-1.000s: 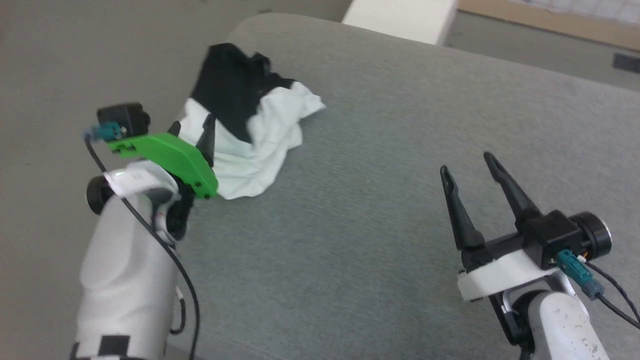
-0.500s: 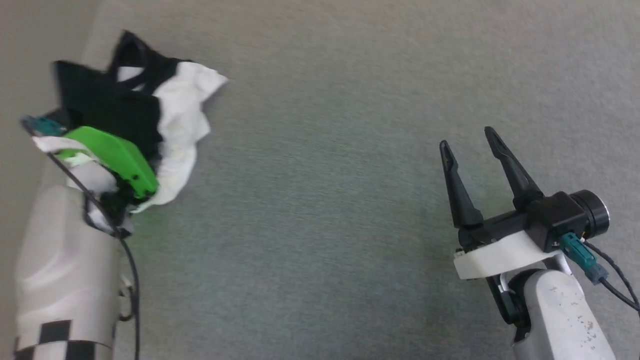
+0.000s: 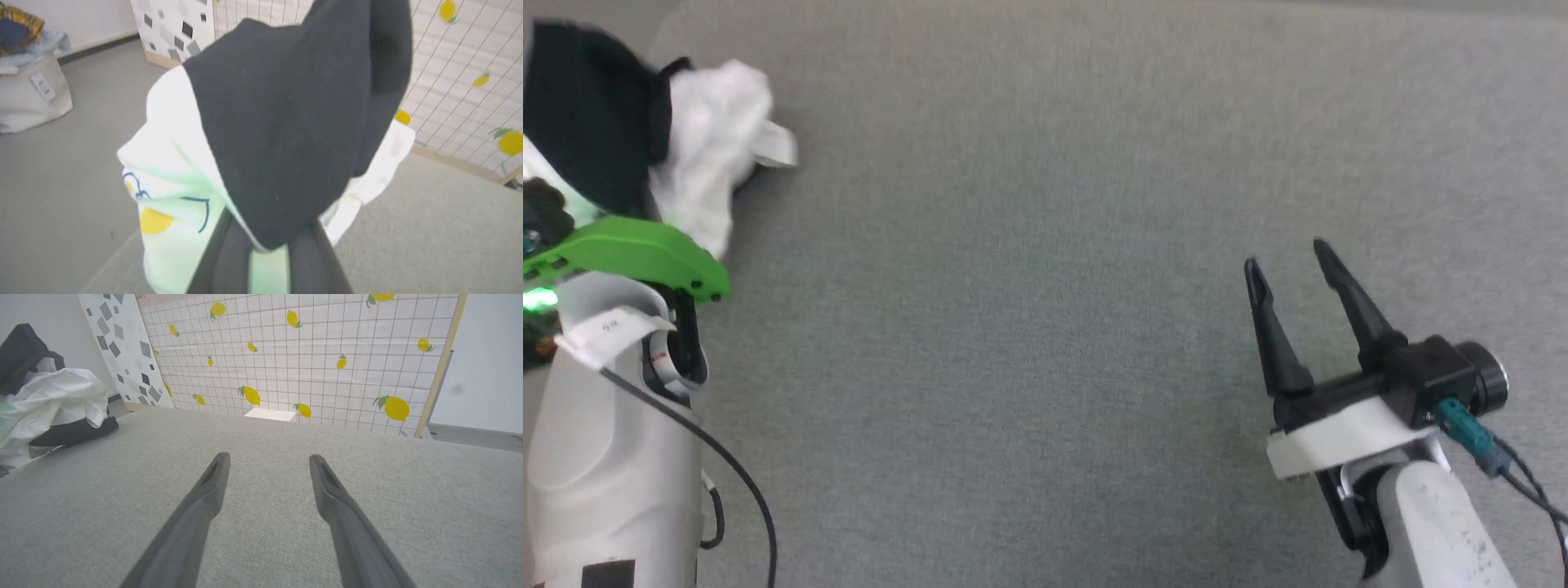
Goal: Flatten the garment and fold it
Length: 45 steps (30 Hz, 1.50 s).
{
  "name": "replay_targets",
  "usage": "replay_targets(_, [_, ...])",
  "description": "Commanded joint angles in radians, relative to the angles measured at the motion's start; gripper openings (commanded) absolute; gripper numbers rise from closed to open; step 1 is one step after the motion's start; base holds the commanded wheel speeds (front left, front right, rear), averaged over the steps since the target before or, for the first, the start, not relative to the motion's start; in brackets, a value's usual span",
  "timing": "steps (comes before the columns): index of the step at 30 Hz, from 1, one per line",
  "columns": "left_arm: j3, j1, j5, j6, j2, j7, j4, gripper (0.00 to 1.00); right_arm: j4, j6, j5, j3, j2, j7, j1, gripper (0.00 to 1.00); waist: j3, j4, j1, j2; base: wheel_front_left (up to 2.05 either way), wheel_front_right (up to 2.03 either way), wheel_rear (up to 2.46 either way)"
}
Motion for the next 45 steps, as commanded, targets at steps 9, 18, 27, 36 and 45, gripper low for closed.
replay_targets(9, [-0.084,0.013,0.100,-0.013,-0.023,-0.165,-0.240,0.00,-0.002,-0.001,0.021,-0.029,0.000,-0.004,0.093,1.00,-0.268,-0.026,-0.0001,0.0000,0.00,0.00,0.00])
replay_targets(18, [-0.252,-0.031,0.110,-0.060,-0.147,-0.129,-0.395,0.00,-0.032,-0.001,0.018,-0.054,0.000,0.024,0.158,1.00,-0.339,-0.151,-0.0001,0.0000,0.00,0.00,0.00])
replay_targets(27, [-0.449,-0.145,0.014,-0.101,-0.217,-0.108,-0.401,0.00,-0.056,-0.001,0.016,-0.034,0.000,0.049,0.177,1.00,-0.354,-0.296,-0.0001,0.0000,0.00,0.00,0.00])
replay_targets(36, [-0.694,-0.073,-0.137,-0.053,-0.220,-0.059,-0.261,0.00,-0.059,-0.001,0.024,-0.026,0.000,0.055,0.190,1.00,-0.331,-0.409,-0.0001,0.0000,0.00,0.00,0.00])
replay_targets(45, [-0.892,0.064,-0.248,-0.114,-0.220,0.234,0.044,0.00,-0.059,-0.001,0.033,-0.034,0.000,0.047,0.171,1.00,-0.288,-0.429,-0.0001,0.0000,0.00,0.00,0.00])
